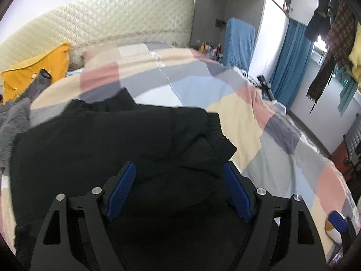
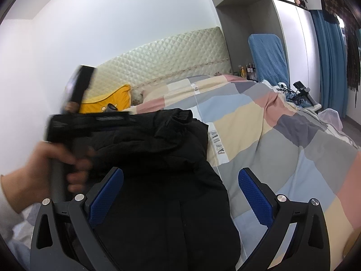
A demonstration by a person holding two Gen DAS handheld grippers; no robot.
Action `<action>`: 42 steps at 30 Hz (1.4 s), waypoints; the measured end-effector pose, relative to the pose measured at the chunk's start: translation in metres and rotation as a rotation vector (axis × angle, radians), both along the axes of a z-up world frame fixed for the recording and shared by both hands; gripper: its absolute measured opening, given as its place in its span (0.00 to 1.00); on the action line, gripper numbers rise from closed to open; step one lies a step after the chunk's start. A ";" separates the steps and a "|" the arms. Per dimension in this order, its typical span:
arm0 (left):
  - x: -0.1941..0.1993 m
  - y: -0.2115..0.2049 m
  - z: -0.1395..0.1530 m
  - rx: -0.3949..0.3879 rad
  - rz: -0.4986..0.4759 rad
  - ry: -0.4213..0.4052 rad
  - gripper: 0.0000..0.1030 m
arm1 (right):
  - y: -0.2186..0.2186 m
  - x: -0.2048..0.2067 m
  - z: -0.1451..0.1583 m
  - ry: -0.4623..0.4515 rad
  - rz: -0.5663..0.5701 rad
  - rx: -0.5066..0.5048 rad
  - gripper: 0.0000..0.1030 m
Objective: Fold large clothes
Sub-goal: 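Lay the sleeve onto the jacket body and open the left tool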
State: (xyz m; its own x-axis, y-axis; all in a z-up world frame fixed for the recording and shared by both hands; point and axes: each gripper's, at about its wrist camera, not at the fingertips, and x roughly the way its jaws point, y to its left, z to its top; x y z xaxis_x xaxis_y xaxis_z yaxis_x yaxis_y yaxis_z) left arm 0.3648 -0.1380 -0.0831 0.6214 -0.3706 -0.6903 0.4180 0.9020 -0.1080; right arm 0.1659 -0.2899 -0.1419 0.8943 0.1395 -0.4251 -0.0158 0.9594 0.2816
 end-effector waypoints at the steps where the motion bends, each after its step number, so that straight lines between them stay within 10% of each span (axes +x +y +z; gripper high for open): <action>1: -0.004 0.013 0.008 0.001 0.014 -0.015 0.78 | 0.002 0.000 0.001 -0.001 0.002 -0.007 1.00; 10: -0.018 0.138 0.034 0.043 0.228 -0.069 0.78 | 0.013 0.001 0.004 -0.002 0.027 -0.036 1.00; 18: -0.032 0.231 -0.004 0.088 0.398 -0.018 0.79 | 0.027 0.014 -0.001 0.042 0.060 -0.051 1.00; 34: -0.018 0.289 -0.081 0.096 0.524 0.095 0.79 | 0.019 0.132 -0.005 0.128 0.120 0.088 0.98; 42: -0.005 0.283 -0.105 0.112 0.450 0.151 0.80 | -0.007 0.197 -0.041 0.226 0.080 0.190 0.73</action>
State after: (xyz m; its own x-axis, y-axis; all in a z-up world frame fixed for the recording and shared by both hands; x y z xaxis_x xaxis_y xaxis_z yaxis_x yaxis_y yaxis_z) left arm 0.3602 0.1450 -0.1878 0.5925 -0.0065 -0.8056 -0.0293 0.9991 -0.0296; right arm 0.3634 -0.2973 -0.1830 0.7632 0.3019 -0.5712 -0.0057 0.8872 0.4613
